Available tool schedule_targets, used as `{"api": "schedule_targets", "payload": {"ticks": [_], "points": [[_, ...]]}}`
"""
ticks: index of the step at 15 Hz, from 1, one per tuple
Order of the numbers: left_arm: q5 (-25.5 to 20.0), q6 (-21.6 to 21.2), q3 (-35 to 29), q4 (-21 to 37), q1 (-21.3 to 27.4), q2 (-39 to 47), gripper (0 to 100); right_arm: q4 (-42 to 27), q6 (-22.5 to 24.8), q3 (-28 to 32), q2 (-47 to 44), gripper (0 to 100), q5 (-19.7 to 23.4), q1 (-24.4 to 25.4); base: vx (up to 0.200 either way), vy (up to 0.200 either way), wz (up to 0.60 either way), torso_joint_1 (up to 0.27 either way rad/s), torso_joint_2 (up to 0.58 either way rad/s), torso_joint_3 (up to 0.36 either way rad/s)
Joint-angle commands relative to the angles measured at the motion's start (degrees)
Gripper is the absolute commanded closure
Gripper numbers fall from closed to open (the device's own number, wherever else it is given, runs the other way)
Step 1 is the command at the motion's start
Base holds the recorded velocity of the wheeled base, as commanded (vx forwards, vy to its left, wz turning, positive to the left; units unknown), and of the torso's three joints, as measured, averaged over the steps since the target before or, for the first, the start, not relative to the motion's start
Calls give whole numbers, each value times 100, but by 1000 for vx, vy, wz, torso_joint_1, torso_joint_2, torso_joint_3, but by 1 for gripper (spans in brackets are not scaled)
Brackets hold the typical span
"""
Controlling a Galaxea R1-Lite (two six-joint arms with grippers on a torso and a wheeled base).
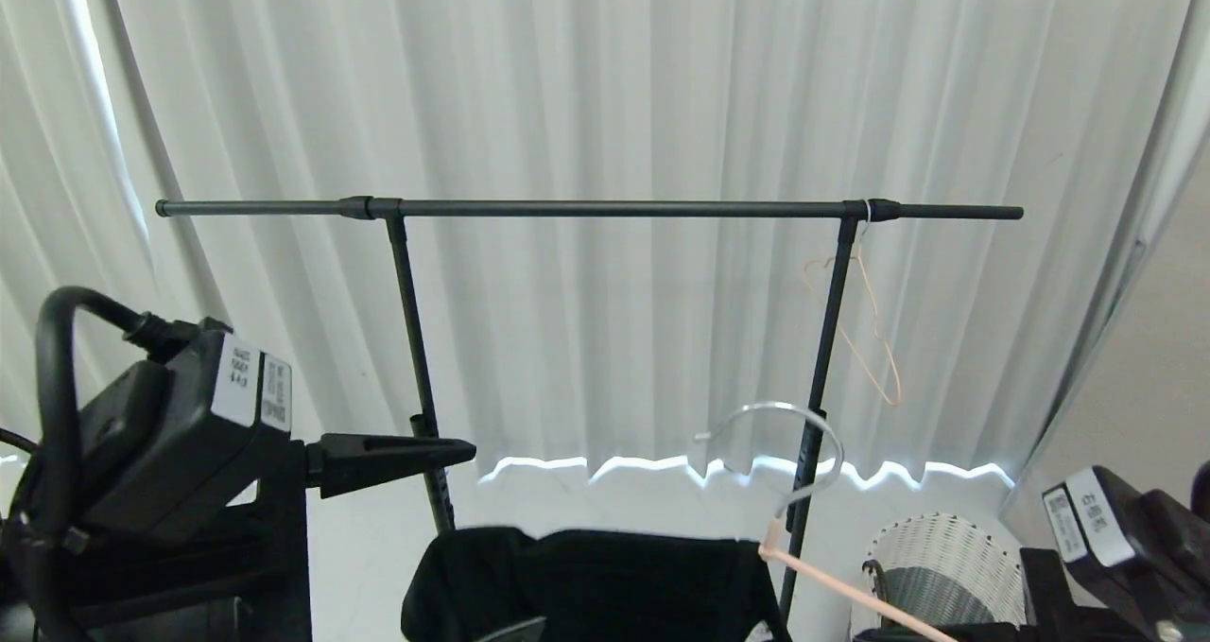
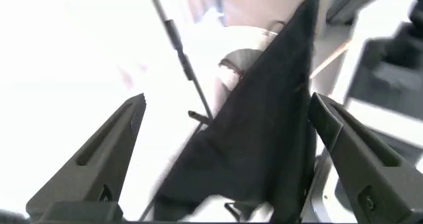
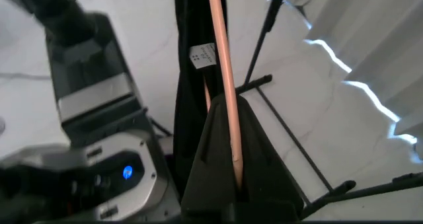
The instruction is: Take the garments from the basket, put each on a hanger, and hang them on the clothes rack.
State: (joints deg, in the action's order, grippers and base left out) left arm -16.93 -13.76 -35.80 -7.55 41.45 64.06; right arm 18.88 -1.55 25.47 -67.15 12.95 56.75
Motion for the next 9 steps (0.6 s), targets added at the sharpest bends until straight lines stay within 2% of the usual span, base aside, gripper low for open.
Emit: {"api": "schedule_targets", "payload": {"ticks": [1, 2, 4, 9], "points": [[-566, -425, 153, -1, -5, -17, 0, -157, 128, -15, 334, 100, 85, 12, 0, 0, 0, 0, 0, 0], [-943, -698, 232, -1, 4, 1, 0, -157, 155, -15, 343, 100, 85, 21, 0, 0, 0, 0, 0, 0], [-1400, -874, 302, -1, 56, 177, 0, -174, 225, -15, 369, 100, 94, 91, 0, 0, 0, 0, 0, 0], [-1436, -891, 65, -177, 118, 889, 0, -271, 410, -68, 334, 100, 76, 583, 0, 0, 0, 0, 0, 0]]}}
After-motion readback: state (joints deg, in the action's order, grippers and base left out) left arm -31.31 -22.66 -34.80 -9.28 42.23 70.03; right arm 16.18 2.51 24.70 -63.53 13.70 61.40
